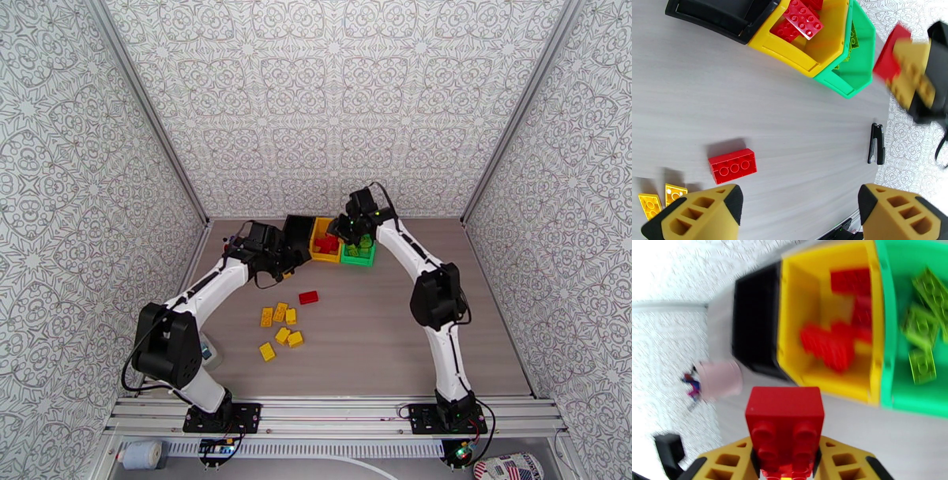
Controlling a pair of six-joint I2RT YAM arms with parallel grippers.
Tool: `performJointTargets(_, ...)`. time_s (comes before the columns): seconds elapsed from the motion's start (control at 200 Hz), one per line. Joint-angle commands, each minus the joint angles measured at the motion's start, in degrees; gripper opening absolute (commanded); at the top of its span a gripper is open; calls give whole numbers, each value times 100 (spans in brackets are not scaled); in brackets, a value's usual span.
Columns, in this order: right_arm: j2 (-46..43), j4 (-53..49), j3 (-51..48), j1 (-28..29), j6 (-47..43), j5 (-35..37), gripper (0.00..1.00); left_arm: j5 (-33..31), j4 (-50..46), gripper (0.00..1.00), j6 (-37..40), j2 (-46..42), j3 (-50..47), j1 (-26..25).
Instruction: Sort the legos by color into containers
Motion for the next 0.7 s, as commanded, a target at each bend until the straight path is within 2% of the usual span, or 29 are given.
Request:
performJointTargets(0.0, 592, 109, 749, -65, 331, -324, 43, 85, -115, 82, -5, 18, 122, 6)
performJointTargets(0.15, 1210, 322, 1592, -204, 748, -546, 53, 80, -183, 81, -5, -8, 64, -12)
performJointTargets(0.31, 1392, 505, 1808, -243, 811, -672, 58, -9, -343, 81, 108, -62, 50, -17)
performJointTargets(0.51, 846, 593, 1145, -244, 569, -699, 57, -350, -961, 81, 712, 49, 282, -8)
performJointTargets(0.695, 40, 323, 353, -209, 94, -599, 57, -804, -1668, 80, 1757, 393, 665, -11)
